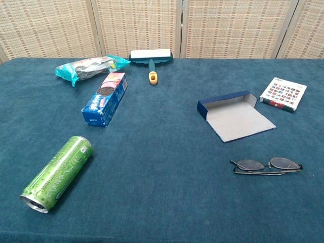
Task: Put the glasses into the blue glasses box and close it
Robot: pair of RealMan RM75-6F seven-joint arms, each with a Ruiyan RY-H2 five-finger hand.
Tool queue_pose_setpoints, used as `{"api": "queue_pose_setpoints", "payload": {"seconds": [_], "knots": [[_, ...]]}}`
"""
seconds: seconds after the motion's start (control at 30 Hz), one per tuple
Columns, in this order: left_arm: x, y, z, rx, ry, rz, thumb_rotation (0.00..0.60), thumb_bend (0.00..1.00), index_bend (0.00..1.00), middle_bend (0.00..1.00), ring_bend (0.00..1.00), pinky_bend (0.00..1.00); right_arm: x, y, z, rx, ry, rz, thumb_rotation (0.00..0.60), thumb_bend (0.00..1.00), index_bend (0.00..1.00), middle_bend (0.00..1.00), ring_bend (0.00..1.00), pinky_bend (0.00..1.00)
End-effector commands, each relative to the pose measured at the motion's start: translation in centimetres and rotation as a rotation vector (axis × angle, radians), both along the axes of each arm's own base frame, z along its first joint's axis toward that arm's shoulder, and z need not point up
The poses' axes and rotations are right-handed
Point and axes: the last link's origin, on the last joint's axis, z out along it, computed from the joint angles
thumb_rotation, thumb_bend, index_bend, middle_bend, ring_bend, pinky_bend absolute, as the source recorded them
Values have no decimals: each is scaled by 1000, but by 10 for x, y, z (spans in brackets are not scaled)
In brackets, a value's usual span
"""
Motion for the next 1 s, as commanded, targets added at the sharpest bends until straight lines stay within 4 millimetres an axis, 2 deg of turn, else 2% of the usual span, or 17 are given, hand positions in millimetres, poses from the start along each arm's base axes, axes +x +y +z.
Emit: {"api": "queue_pose_setpoints", "payload": {"seconds": [0.03, 0.37, 0.67, 0.8, 1.0], "knots": [[0, 0, 0, -1, 0, 2, 600, 307, 0, 0, 2, 0, 0, 0, 0, 2, 1, 0, 600, 284, 203, 195, 43, 0], [-1, 0, -1, -3, -1, 4, 600, 307, 0, 0, 2, 0, 3, -2, -2, 16, 4, 11, 600, 284, 203, 199, 52, 0], [-3, -2, 1, -2, -3, 9, 600, 307, 0, 0, 1, 0, 18, -13, -17, 110, 28, 72, 600, 284, 206, 201, 52, 0], [-5, -4, 1, -8, -1, 18, 600, 307, 0, 0, 0, 0, 27, -21, -30, 178, 40, 108, 600, 284, 225, 201, 52, 0], [-7, -7, 1, -7, -5, 24, 600, 306, 0, 0, 0, 0, 43, -31, -64, 320, 34, 159, 600, 284, 253, 201, 52, 0]]}}
